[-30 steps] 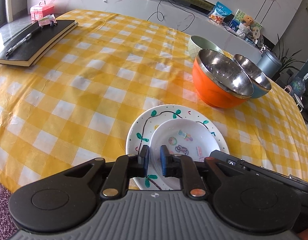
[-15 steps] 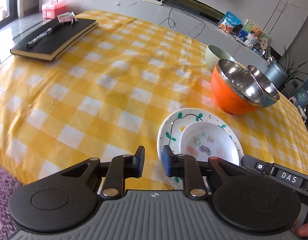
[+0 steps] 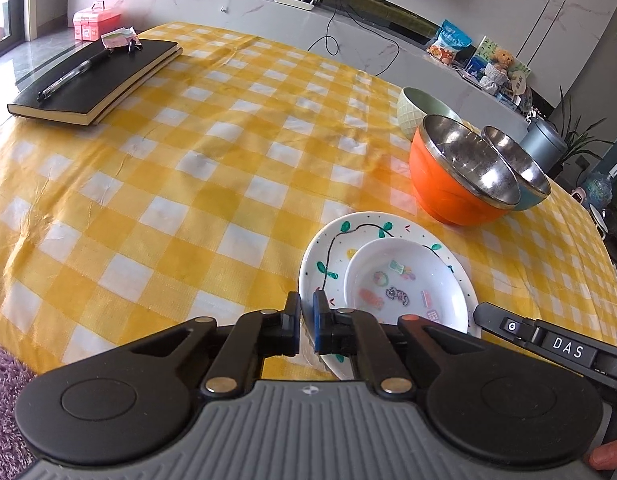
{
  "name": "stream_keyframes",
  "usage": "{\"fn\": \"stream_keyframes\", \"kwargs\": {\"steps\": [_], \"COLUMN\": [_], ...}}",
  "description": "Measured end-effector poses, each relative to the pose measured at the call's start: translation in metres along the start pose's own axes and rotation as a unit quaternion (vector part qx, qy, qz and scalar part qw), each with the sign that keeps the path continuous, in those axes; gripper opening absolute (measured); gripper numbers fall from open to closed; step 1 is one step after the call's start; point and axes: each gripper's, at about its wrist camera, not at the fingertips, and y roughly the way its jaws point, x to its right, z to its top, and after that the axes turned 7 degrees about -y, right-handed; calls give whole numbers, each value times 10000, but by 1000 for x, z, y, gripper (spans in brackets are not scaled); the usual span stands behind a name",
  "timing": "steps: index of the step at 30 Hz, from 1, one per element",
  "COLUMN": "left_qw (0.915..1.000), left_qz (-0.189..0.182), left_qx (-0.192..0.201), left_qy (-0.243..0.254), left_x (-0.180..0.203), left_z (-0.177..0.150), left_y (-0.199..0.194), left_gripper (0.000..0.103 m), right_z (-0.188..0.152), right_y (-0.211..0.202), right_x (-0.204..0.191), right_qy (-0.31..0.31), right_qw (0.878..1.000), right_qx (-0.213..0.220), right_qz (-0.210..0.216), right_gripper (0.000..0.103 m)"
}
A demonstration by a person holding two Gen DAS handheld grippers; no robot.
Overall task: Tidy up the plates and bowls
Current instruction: 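Hold the plate stack rim, then open both grippers and withdraw, then move both grippers to the rim of the orange steel bowl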
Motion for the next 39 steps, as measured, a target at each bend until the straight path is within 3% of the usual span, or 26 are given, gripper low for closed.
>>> {"fn": "stream_keyframes", "kwargs": {"steps": [6, 12, 13, 15, 23, 26, 32, 39], "left_qw": [9998, 9986, 9982, 9974, 9926, 9916, 9915, 9923], "left_qz": [110, 15, -36, -122, -384, -343, -327, -259], "left_qx": [161, 406, 430, 452, 644, 720, 877, 837], "left_qy": [9, 353, 412, 554, 960, 1023, 907, 878], "left_x": [1, 21, 25, 35, 73, 86, 99, 113], "left_z": [5, 15, 16, 19, 39, 49, 71, 87], "left_y": [-7, -21, -22, -21, -18, -16, -6, 18], "left_gripper": [8, 19, 20, 23, 38, 39, 49, 54], "right_z": [2, 12, 14, 18, 39, 50, 75, 101], "right_y": [-6, -17, -18, -21, -29, -33, -36, -15], "right_x": [-1, -4, -5, -6, -3, 1, 8, 12], "right_qy": [-63, -238, -297, -421, -669, -566, -411, -267], "right_qw": [9999, 9991, 9987, 9976, 9930, 9916, 9882, 9897], "right_qx": [96, 277, 305, 363, 508, 646, 966, 921], "right_qz": [-31, -226, -297, -422, -831, -965, -1116, -1065], "right_gripper": [6, 12, 15, 32, 44, 56, 57, 57]}}
